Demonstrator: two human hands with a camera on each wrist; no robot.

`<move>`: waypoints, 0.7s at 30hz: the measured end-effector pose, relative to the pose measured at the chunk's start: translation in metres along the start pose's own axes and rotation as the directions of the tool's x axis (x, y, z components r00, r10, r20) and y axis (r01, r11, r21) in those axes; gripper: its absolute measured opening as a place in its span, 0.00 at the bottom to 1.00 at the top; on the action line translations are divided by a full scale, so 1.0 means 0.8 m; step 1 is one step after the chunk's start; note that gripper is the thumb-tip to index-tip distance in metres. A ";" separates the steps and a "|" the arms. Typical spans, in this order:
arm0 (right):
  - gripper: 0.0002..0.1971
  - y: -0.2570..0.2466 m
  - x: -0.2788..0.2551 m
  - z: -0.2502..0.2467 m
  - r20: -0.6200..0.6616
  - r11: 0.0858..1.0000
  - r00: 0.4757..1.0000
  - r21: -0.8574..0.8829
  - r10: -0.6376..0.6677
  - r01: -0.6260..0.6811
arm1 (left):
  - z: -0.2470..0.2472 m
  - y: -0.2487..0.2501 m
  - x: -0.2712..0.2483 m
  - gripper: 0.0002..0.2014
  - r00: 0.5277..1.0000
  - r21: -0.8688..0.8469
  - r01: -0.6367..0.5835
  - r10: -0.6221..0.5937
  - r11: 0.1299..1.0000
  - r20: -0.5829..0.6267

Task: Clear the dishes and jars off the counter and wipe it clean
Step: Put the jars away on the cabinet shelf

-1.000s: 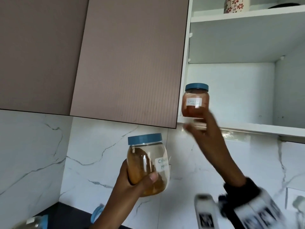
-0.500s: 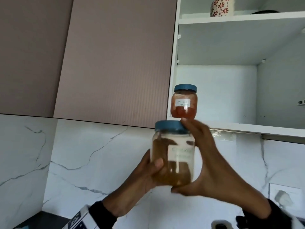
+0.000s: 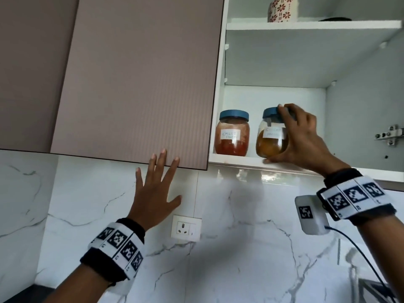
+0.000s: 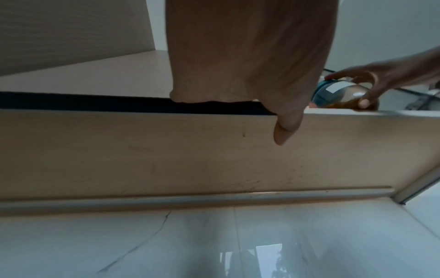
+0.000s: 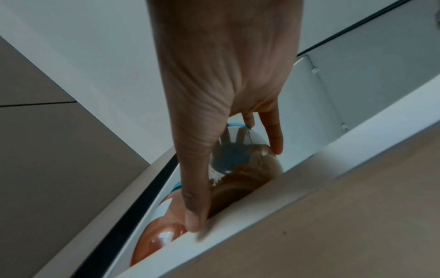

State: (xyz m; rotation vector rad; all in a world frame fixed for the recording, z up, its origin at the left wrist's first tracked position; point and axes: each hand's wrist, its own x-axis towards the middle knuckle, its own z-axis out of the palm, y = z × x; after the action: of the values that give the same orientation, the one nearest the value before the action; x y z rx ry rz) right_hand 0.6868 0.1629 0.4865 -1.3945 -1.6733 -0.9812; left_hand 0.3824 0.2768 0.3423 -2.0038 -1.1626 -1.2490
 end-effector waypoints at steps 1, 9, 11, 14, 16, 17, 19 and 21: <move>0.67 0.004 0.004 0.004 0.010 1.000 1.000 0.004 -0.012 0.012 | 0.003 -0.004 -0.001 0.48 1.000 0.041 -0.017 0.017 0.999 -0.012; 0.57 0.013 0.018 0.026 -0.003 0.971 0.999 0.234 0.041 -0.039 | 0.006 -0.008 -0.002 0.48 1.000 0.046 -0.008 0.008 0.999 0.002; 0.54 0.009 0.021 0.033 -0.008 0.975 0.999 0.219 0.034 -0.032 | 0.007 -0.008 0.000 0.47 1.000 0.033 -0.009 0.009 0.999 0.005; 0.54 0.000 0.026 0.040 0.007 0.971 0.999 0.234 0.047 -0.048 | 0.005 -0.008 0.001 0.46 1.000 0.026 -0.014 0.014 1.000 -0.004; 0.53 -0.003 0.027 0.044 -0.008 0.967 0.998 0.246 0.062 -0.059 | 0.004 -0.009 0.001 0.46 1.000 0.026 -0.026 0.027 0.999 -0.006; 0.53 -0.003 0.026 0.047 -0.019 0.964 0.998 0.260 0.062 -0.055 | 0.004 -0.010 0.001 0.47 0.999 0.021 -0.032 0.032 0.999 -0.003; 0.53 -0.001 0.021 0.056 -0.021 0.953 0.998 0.301 0.055 -0.046 | 0.002 -0.012 0.000 0.47 0.999 0.010 -0.042 0.042 0.999 0.014; 0.54 -0.001 0.014 0.065 -0.035 0.950 0.998 0.311 0.054 -0.040 | -0.004 -0.012 -0.004 0.46 0.999 -0.001 -0.040 0.040 0.999 0.037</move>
State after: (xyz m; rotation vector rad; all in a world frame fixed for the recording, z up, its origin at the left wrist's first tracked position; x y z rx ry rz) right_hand 0.6809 0.2140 0.4738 -1.1889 -1.6708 -0.6802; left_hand 0.3716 0.2781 0.3404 -2.0481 -1.1333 -1.1971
